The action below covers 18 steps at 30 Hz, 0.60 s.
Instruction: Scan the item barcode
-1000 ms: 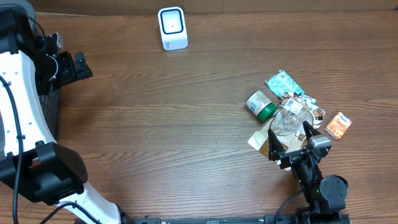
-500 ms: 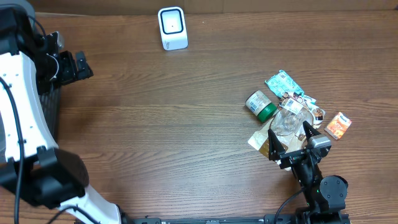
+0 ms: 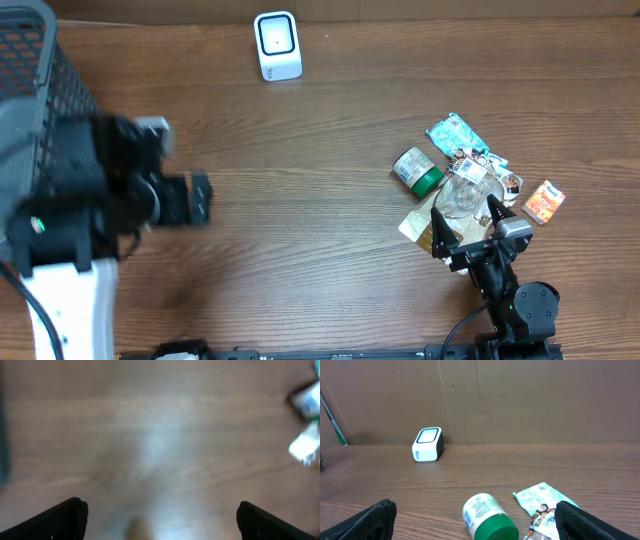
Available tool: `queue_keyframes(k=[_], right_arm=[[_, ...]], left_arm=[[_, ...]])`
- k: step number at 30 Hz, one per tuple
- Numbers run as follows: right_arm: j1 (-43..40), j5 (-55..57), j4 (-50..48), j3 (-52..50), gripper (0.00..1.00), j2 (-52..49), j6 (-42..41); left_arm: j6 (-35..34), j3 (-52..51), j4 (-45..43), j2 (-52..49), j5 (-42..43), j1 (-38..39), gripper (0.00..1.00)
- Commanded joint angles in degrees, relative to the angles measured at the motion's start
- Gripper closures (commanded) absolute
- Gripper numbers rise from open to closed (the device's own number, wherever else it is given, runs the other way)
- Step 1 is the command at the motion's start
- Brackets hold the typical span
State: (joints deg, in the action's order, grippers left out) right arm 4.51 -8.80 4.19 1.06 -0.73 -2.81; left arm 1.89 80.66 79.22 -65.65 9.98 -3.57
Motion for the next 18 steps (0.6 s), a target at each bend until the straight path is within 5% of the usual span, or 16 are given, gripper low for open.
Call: queue_keyframes(k=[1,5,18], right_arm=[[-0.26,-0.28,-0.24,-0.59,0.0,0.57,-0.22],[-0.26,-0.28,-0.24,-0.59,0.0,0.57,-0.22],[-0.26,-0.28,-0.24,-0.59,0.0,0.57,-0.22]], left_arm=[[-0.11,-9.88,0.0,8.52,-3.13,0.87,0.01],[-0.07,-17.64,-7.93,17.05,-3.52,0.87,0.0],[3.48,-55.25,-60.48,47.39,-1.92,0.98,0.01]])
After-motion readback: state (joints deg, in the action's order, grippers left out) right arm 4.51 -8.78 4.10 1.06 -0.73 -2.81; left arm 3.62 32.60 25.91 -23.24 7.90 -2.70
